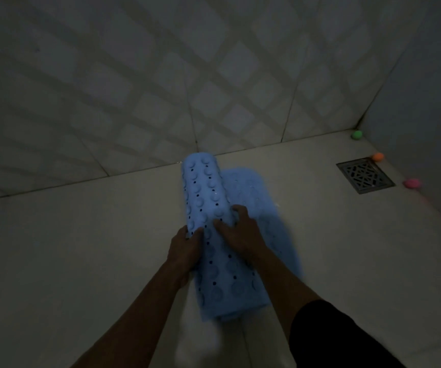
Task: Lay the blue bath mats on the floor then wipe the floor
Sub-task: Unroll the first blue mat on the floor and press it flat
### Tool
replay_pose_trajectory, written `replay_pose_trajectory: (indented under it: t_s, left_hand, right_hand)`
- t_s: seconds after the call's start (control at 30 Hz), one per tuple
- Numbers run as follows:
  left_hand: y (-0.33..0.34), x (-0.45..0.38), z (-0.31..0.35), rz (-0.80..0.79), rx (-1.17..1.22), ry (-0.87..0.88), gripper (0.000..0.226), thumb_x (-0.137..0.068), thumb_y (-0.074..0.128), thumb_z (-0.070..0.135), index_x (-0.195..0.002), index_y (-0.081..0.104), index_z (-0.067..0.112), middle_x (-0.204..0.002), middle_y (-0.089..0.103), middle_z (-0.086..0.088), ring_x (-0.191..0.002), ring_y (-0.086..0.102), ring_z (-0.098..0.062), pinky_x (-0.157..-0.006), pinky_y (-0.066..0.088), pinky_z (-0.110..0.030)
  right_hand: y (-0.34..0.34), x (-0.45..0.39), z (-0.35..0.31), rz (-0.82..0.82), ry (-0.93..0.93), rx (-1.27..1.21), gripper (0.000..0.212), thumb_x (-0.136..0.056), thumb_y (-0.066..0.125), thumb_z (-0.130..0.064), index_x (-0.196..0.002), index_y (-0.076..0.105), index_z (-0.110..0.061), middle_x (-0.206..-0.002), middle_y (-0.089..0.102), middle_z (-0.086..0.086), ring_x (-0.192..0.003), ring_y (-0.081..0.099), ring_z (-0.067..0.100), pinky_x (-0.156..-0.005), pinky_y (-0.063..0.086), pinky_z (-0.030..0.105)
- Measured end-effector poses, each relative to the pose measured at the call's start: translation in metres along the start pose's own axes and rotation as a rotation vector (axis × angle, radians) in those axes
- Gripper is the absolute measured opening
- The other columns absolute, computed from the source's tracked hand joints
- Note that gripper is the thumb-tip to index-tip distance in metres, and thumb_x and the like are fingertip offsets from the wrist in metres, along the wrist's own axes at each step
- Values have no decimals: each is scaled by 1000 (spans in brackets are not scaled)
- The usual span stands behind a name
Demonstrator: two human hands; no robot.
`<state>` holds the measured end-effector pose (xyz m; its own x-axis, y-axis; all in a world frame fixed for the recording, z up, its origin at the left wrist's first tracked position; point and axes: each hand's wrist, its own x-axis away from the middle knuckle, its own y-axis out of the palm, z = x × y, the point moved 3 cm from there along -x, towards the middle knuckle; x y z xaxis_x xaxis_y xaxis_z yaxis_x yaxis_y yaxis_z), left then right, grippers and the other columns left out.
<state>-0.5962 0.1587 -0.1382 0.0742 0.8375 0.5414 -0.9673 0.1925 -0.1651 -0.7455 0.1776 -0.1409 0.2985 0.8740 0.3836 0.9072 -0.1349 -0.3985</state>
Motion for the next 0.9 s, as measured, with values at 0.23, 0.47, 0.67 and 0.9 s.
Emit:
replay_pose_trajectory:
  t_s: [0.23,0.47,0.67,0.9]
  left_hand:
    - [-47,-12,-20,152,-21,-9,76,-74,52,55,-140,57,17,-133,63,-11,-116,62,-31,-103,51,-49]
    - [-96,-1,-20,100,11,-53,73,-79,69,58,-138,59,15,-129,66,-10,-107,67,-30,-94,57,-49]
    - [-128,6,-28,115,16,-65,56,-92,68,43,-138,58,12,-130,64,-11,-109,65,-29,-94,57,-44]
    - [-158,7,-35,75,-31,-50,36,-96,65,32,-127,66,13,-119,69,-10,-104,67,-28,-96,56,-46]
  right_hand:
    - [26,6,-10,-4,35,92,90,-73,58,-67,-145,32,-20,-138,46,13,-119,52,33,-99,48,50]
    - [86,23,-33,-50,-56,136,66,-85,65,-53,-136,32,-26,-137,47,13,-117,54,32,-97,49,44]
    - [102,19,-44,-27,-34,265,71,-90,62,-43,-147,29,-15,-144,39,18,-126,47,36,-105,43,44]
    - [138,27,-60,-68,34,228,79,-87,68,-47,-147,27,-15,-143,42,16,-125,49,34,-99,47,40]
